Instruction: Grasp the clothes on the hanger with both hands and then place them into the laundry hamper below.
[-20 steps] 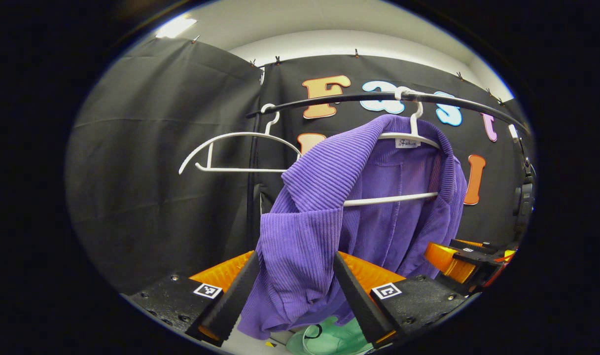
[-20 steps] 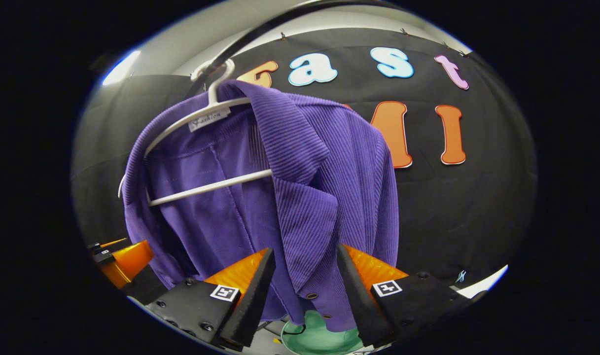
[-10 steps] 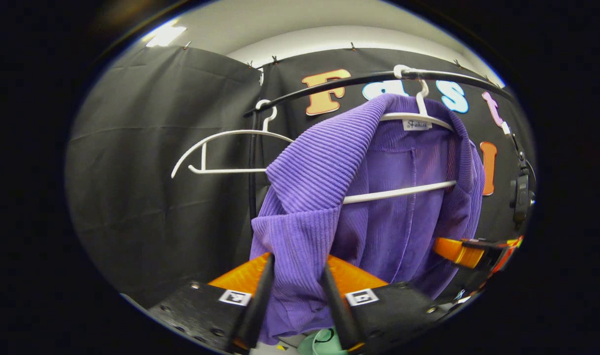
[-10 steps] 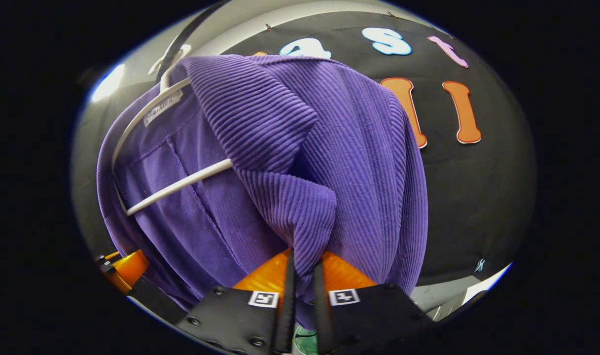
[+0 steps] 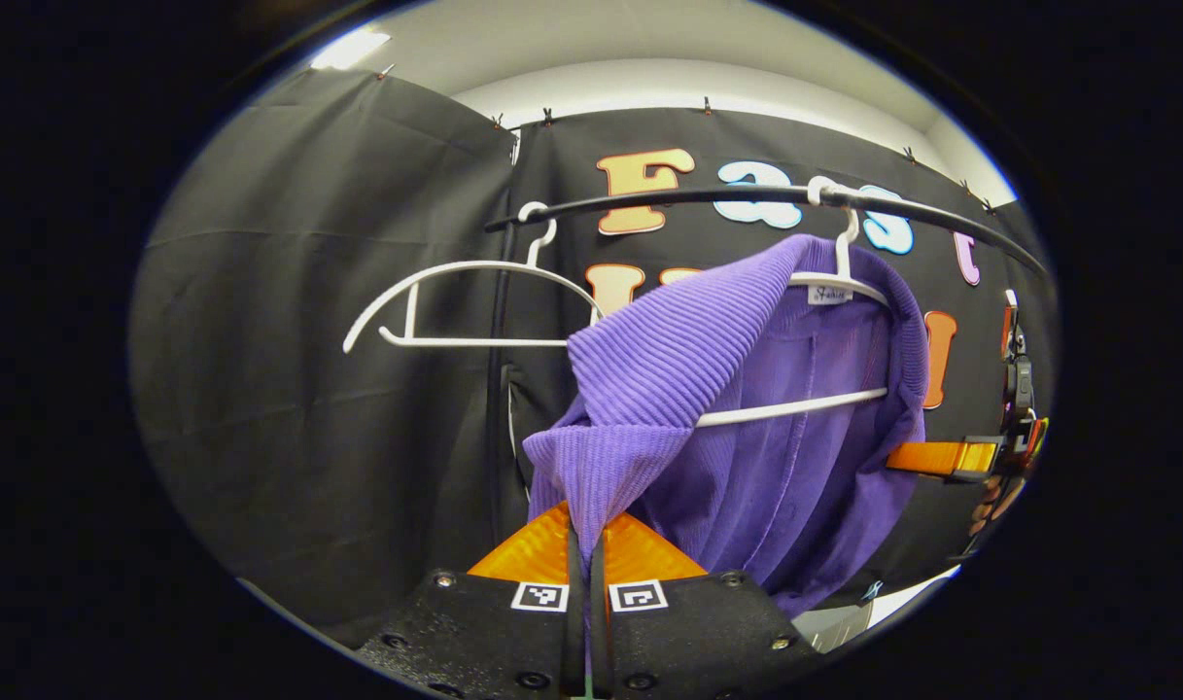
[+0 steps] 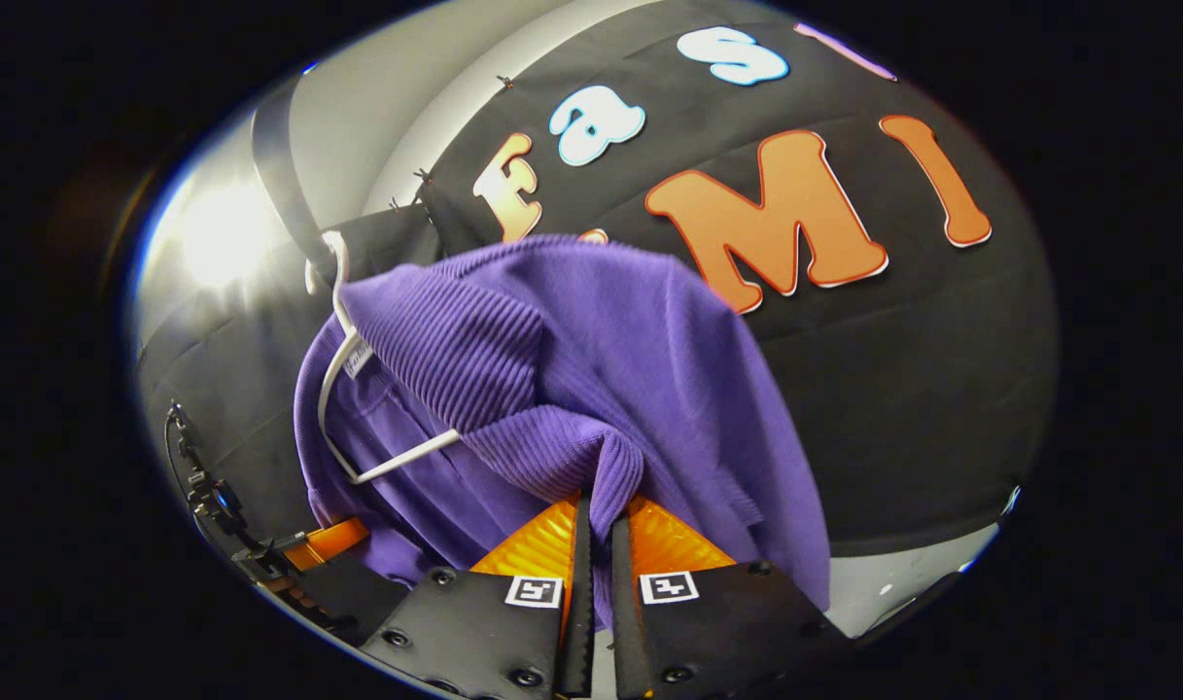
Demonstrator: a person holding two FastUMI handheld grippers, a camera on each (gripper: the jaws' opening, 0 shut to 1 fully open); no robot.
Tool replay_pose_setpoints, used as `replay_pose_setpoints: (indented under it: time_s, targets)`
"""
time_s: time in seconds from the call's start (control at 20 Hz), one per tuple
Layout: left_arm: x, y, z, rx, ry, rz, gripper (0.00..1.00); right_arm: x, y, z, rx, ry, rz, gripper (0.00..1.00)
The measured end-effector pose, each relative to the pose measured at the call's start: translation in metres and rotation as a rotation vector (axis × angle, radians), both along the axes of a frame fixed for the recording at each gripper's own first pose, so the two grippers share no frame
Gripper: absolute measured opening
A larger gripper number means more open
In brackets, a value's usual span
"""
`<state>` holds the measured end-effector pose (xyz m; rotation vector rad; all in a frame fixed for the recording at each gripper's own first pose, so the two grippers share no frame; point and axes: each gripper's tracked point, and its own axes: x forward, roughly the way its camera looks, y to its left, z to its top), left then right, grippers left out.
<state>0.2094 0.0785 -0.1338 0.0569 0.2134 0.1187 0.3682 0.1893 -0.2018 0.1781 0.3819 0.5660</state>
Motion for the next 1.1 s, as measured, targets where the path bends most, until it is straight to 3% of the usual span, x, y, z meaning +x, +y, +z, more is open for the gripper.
replay_pose_setpoints:
  time_s: [0.55,0.6,0.65,1.1]
  targets:
    - [-0.010,0.032,0.071,-0.033,-0.097,0.011,0.02,0.032,-0.043,0.095,0.199,-0.096,-0.081,0.14]
    - [-0.008,0.036,0.077,-0.033,-0.108,0.008,0.02,0.045,-0.041,0.097,0.222,-0.095,-0.087,0.02]
    - [-0.007,0.039,0.083,-0.040,-0.120,0.004,0.02,0.051,-0.044,0.104,0.231,-0.106,-0.093,0.07]
    - [0.010,0.053,0.148,-0.028,-0.240,-0.030,0.00,0.082,-0.047,0.139,0.215,-0.151,-0.090,0.07]
